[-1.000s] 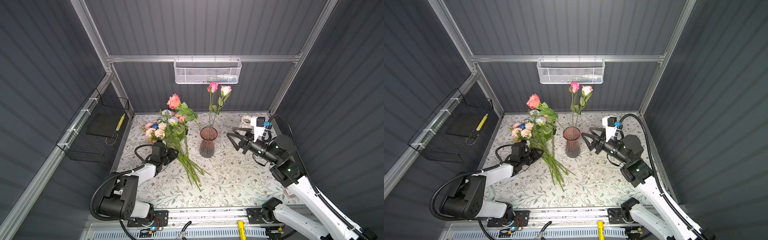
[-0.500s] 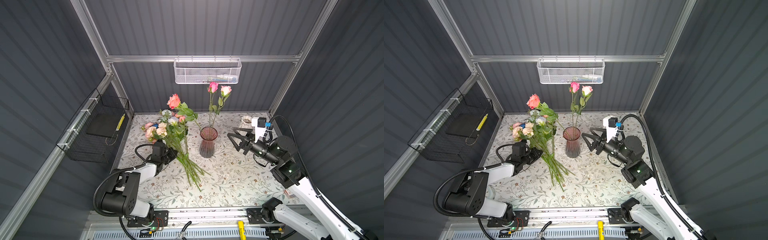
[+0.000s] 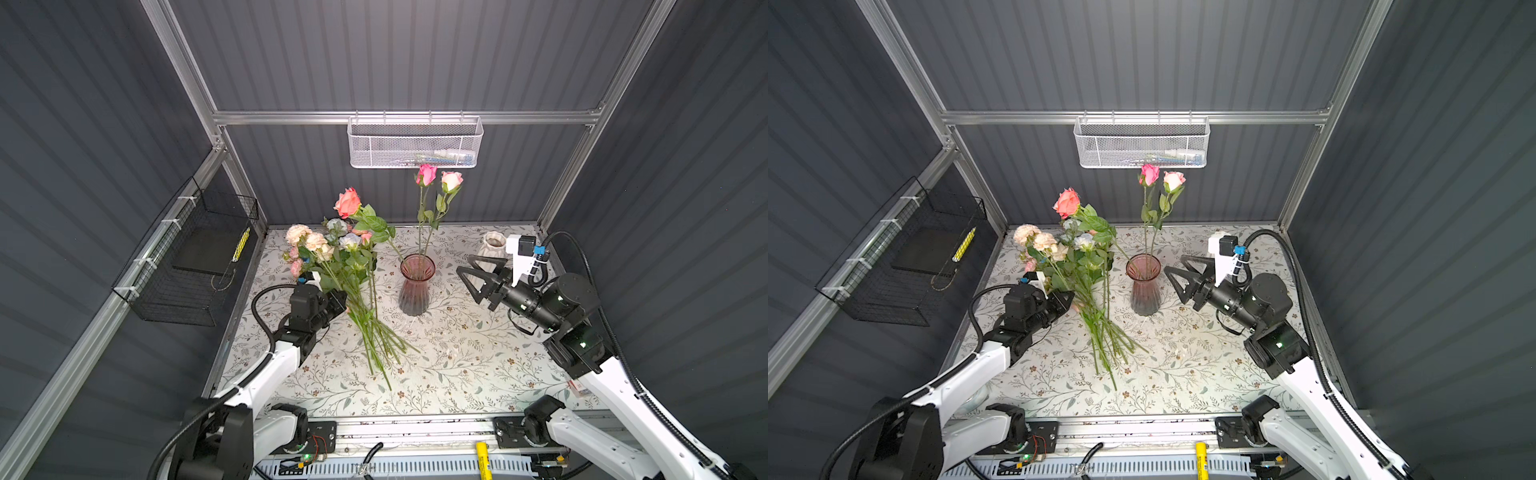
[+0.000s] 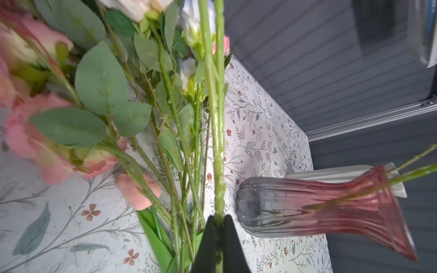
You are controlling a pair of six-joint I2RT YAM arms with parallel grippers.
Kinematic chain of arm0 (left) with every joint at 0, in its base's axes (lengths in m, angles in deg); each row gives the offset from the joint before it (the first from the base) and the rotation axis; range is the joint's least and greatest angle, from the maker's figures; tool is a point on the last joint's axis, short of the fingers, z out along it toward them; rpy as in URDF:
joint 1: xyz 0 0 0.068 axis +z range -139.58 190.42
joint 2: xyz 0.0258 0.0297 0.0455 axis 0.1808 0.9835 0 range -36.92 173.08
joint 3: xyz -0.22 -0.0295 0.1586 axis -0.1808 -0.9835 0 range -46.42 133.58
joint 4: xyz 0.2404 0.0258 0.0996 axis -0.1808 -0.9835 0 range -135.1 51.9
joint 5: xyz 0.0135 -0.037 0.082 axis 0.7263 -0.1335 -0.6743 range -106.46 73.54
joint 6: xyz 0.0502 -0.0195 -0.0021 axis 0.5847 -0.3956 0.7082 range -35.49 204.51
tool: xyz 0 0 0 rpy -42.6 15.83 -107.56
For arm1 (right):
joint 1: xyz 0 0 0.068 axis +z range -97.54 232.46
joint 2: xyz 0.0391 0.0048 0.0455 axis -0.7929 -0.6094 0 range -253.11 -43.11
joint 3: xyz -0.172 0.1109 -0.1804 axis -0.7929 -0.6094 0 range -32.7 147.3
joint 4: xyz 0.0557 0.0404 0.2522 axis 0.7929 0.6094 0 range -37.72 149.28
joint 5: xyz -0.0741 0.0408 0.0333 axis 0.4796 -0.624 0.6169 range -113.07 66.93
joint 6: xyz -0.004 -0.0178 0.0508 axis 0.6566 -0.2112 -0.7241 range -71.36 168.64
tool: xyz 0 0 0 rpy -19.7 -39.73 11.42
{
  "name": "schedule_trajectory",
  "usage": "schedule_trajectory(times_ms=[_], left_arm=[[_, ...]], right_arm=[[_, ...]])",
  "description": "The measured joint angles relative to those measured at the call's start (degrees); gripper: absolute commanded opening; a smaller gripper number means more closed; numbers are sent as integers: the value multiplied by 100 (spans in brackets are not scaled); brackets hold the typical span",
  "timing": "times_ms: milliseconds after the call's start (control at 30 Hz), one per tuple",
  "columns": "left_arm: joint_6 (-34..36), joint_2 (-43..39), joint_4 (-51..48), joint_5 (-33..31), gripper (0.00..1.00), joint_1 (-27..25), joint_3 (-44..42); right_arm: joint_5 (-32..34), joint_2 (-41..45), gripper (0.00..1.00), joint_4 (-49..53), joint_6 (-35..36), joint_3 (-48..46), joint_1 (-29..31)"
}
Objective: Arrange the flowers into the vase
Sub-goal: 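Grasp the bunch stems with the left gripper and pull up white roses, then lift the white roses with the left gripper while the right grasps their stem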
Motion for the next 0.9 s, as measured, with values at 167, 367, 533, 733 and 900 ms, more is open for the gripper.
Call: schedule_trajectory(times_ms=[167,367,533,733,900], left_arm=[[227,-1115,-793,-308,0,0,389],[542,-1884,-1462,-328,0,0,1572],[708,-2162,-1784,-44,0,0,2492],[815,-2009,-1926,992,0,0,3560],[811,-1674,-1746,2074,0,0,3762]], right_arm=[[-22,11,70,-2,-7,7,0],[-315,20,66,-17,-20,105,0],[-909,-348,66,50,59,741,79],[-1082,-1447,69,929,850,2277,1224],[-1080,-2793,70,1867,1506,3707,2151]])
